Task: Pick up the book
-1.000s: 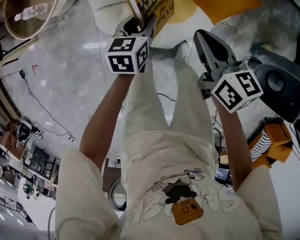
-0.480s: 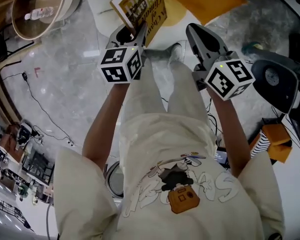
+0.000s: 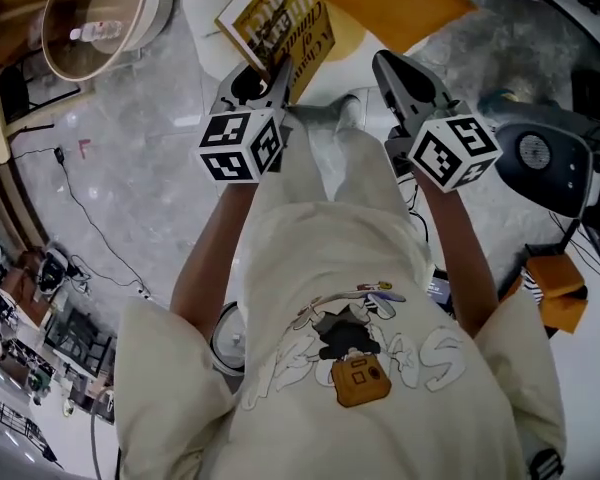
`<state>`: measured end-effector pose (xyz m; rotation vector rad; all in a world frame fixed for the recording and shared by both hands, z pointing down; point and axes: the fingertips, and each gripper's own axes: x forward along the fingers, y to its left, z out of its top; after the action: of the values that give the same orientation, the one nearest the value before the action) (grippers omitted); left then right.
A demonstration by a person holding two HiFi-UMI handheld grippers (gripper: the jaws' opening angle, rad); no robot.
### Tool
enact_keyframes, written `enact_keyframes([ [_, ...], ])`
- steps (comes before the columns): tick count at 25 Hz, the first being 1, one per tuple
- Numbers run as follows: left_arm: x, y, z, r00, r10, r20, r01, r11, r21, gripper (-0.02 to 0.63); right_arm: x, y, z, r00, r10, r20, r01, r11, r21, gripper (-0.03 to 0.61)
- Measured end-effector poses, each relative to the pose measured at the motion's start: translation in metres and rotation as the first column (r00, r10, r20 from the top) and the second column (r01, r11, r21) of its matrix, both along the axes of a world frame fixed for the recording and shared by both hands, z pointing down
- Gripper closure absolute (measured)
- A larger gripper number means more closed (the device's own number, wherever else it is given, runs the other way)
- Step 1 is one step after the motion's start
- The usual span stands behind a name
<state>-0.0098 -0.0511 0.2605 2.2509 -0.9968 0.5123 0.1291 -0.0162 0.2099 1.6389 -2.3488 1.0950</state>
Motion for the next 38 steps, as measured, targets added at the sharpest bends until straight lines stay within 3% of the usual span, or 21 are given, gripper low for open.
enact_keyframes([
  [17, 0.022, 0.040, -0.109, 0.999, -0.030, -0.034, 0.033, 0.995, 0.094, 0.465, 0.010, 0.030, -0.074, 0.997, -0.077, 0.013, 0.075, 0.993, 0.093, 0.554],
  [26, 0.025, 0.074, -0.128, 1.000, -0.003, -0.017, 0.006, 0.982, 0.187, 0.465, 0.016, 0.057, -0.085, 0.994, -0.105, 0.029, 0.100, 0.985, 0.142, 0.554],
  [29, 0.047, 0.119, -0.151, 1.000, 0.011, -0.011, -0.008, 0.973, 0.230, 0.465, 0.038, 0.101, -0.107, 0.994, -0.099, 0.040, 0.091, 0.981, 0.172, 0.554],
  [38, 0.054, 0.137, -0.181, 0.998, 0.009, -0.065, 0.010, 0.961, 0.277, 0.465, 0.035, 0.119, -0.114, 0.991, -0.124, 0.052, 0.113, 0.977, 0.179, 0.554],
])
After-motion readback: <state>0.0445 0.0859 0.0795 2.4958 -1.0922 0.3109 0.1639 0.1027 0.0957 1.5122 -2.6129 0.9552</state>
